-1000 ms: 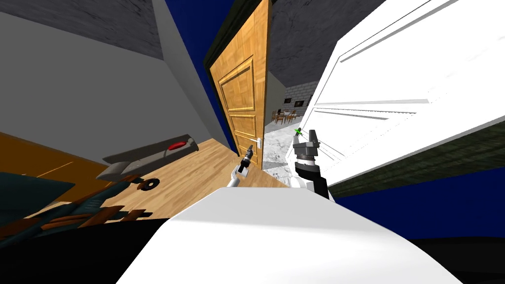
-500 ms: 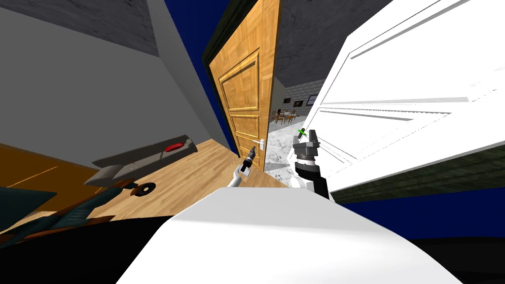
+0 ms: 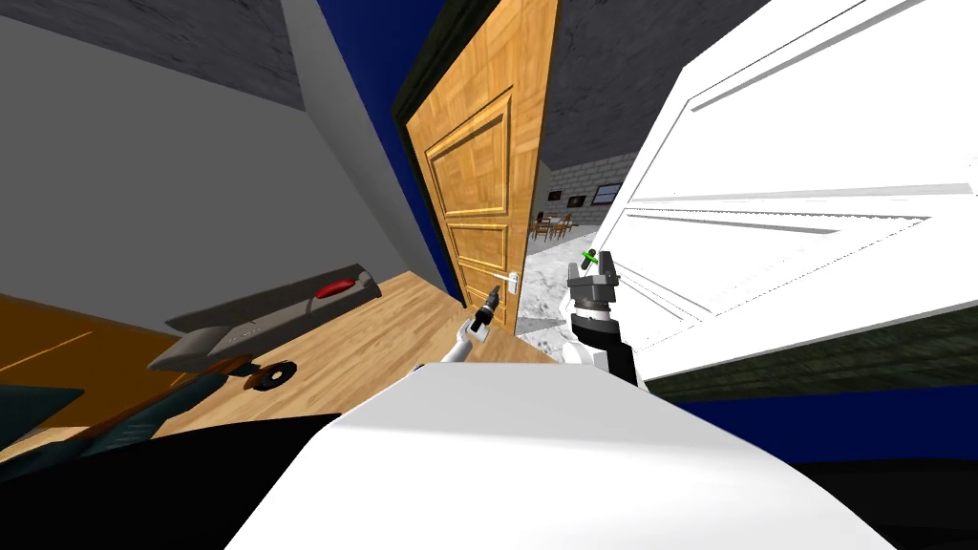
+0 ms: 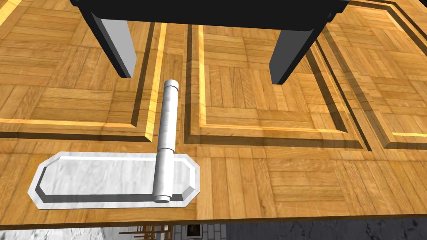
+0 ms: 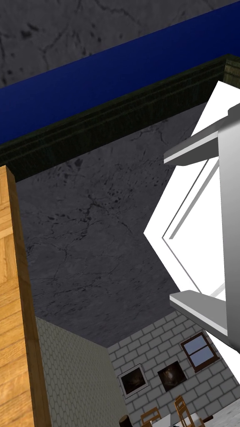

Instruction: Push the door open

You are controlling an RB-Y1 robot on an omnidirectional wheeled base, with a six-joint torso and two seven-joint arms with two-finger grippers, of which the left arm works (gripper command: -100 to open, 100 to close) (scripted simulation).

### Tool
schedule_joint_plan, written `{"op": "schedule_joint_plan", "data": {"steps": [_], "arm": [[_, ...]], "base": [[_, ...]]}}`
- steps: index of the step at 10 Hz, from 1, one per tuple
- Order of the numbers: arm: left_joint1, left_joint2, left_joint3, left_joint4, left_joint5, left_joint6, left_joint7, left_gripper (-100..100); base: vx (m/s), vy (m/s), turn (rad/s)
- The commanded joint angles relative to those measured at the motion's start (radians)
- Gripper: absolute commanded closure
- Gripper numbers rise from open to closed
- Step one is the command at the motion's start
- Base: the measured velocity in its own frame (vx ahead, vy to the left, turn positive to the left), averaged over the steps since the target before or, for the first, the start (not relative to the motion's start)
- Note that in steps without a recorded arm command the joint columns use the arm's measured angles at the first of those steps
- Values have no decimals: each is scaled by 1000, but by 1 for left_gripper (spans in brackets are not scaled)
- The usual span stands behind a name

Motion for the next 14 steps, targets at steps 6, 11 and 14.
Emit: {"op": "schedule_joint_plan", "data": {"steps": [6, 11, 14], "arm": [[-67, -43, -40, 123, -7, 16, 25, -100], [-74, 3, -34, 137, -5, 13, 21, -100], [-75, 10, -26, 143, -3, 9, 17, -100]], "base": [[81, 85, -21], [86, -16, -18], [162, -89, -24]]}}
